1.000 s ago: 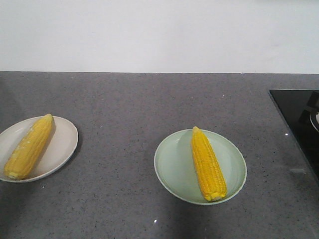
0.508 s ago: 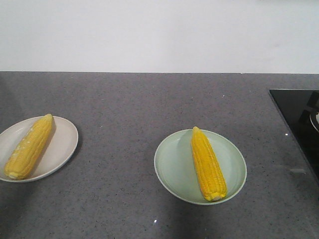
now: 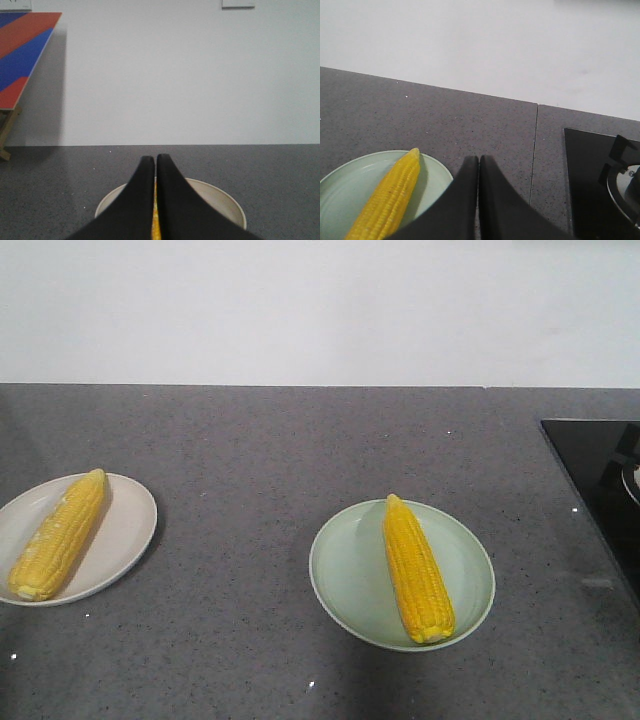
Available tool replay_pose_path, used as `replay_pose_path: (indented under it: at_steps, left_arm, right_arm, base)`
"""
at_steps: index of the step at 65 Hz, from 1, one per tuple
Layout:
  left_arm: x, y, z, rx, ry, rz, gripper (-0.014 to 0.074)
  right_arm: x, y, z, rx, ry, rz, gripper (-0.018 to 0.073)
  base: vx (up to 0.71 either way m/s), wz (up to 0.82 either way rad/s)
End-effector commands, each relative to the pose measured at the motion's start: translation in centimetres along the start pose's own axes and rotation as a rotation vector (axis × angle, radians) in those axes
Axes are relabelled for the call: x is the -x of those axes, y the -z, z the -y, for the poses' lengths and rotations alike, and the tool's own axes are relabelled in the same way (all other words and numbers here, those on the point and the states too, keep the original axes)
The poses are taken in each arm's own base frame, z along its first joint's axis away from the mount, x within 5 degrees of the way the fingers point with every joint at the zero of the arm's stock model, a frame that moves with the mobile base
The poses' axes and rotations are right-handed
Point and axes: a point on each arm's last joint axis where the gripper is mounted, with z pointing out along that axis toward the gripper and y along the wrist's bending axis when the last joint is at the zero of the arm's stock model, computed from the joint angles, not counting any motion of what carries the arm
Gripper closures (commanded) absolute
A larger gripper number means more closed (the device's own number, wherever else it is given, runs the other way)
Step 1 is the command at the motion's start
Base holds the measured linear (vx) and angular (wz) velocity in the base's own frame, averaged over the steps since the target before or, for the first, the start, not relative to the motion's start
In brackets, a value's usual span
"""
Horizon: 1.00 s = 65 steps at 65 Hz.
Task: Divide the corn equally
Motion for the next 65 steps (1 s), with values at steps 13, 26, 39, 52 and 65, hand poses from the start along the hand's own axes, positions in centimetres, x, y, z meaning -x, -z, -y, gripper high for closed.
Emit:
replay_pose_path:
  at_steps: [13,26,39,52,65]
  left_arm:
    - [0.18,0.12,-0.05,0.007,-0.005,0.064,0.0603]
    - [-0.34,0.1,-0.06,0.008,-0.01,0.007,0.0603]
    - [-0.5,0.1,-0.06,0.009,-0.01,-0.013,0.0603]
    - [-0.53,0.1,-0.07,0.009,-0.01,-0.019,0.0603]
    - [-0.53,0.1,-0.07,0.01,-0.006,-0.019,0.0603]
  right_arm:
    - [1.46,0.25,0.13,-0.01,0.02,0.096,0.057]
    - [1.38,0.24,0.13,-0.01,0.02,0.088,0.057]
    - [1.38,0.24,0.13,-0.01,0.02,0.088,0.057]
    - [1.38,0.24,0.13,-0.01,0.02,0.088,0.057]
    - [1.38,0.24,0.13,-0.01,0.02,0.088,0.057]
  base:
    - [0.0,0.0]
    - [0.0,0.0]
    - [0.0,0.0]
    - [0.0,0.0]
    - [0.0,0.0]
